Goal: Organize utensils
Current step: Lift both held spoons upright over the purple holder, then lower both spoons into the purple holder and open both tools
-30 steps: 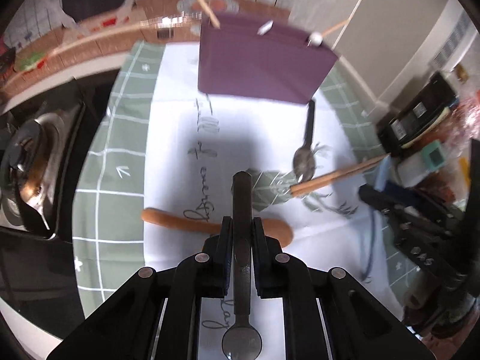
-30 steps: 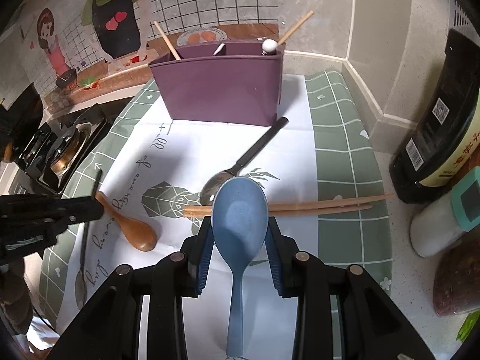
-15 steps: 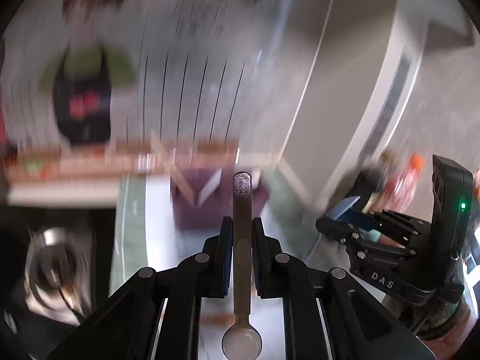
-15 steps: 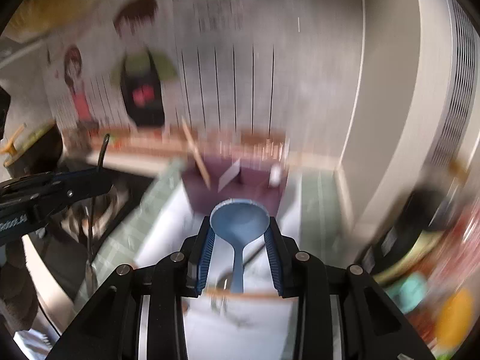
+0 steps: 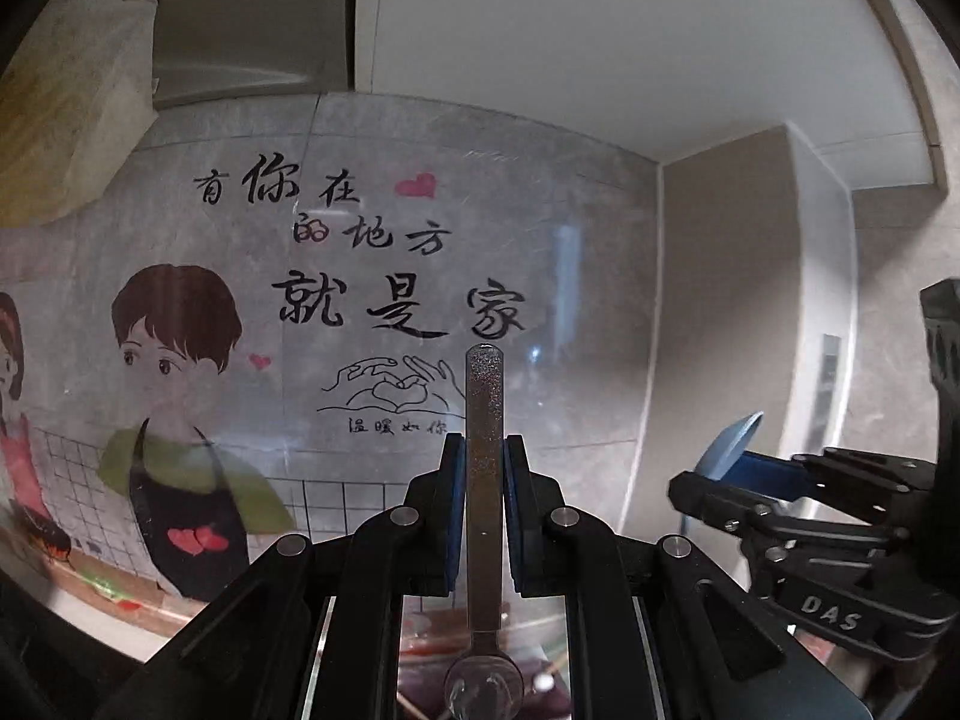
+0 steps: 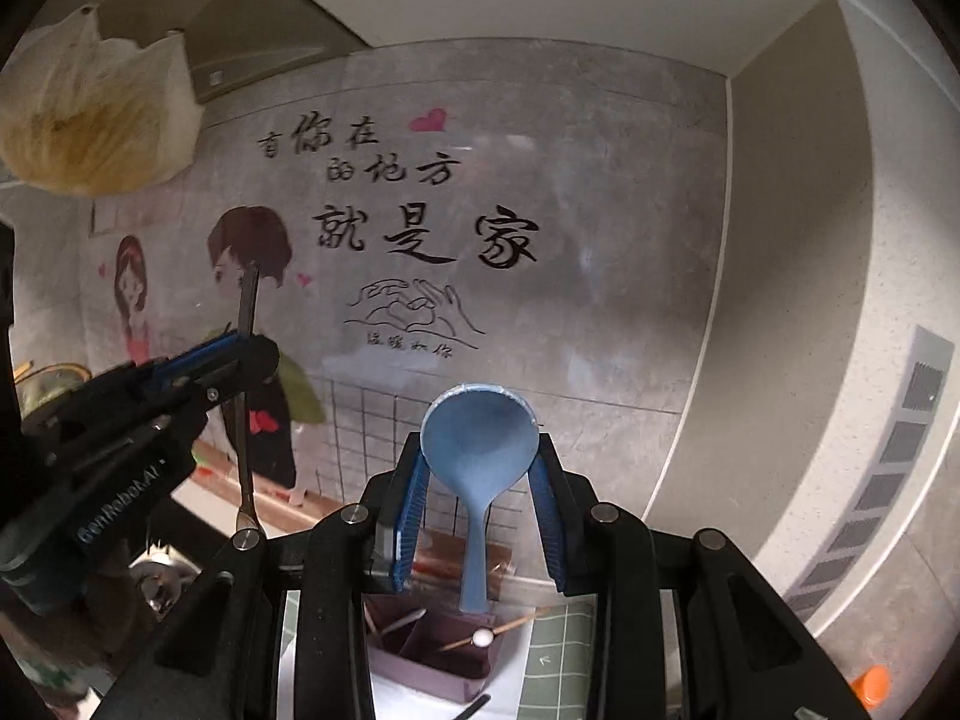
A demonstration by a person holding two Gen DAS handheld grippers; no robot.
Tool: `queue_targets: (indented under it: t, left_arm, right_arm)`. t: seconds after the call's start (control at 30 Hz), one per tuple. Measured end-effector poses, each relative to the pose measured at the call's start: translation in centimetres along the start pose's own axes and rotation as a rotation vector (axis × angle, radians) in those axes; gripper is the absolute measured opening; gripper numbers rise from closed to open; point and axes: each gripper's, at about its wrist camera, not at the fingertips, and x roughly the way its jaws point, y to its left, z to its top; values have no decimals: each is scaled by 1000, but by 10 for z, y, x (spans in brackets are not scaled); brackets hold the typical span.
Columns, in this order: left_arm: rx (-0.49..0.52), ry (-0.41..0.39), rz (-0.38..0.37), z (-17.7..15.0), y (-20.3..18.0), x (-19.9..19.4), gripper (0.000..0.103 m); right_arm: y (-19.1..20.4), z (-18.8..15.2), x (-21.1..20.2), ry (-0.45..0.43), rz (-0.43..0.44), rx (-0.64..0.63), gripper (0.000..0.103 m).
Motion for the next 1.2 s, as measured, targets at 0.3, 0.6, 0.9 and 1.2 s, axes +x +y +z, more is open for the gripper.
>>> queue_targets:
  t: [0.3,0.6,0.9,1.2]
  left_arm:
    - [-35,83,40,-56,17,73,12]
    - [-116,233,37,-127,43,141,12]
    - [-149,378,40,-196,53,168,12]
    - [-199,535,30,-226,59,163,29]
  right_arm:
    - [-14,-45,74,116,47,42,31]
    - [-19,-107,152,282,107,108,31]
    - [-11,-162,198,428,151,127,31]
    - [3,-195,203,532,194,98,45]
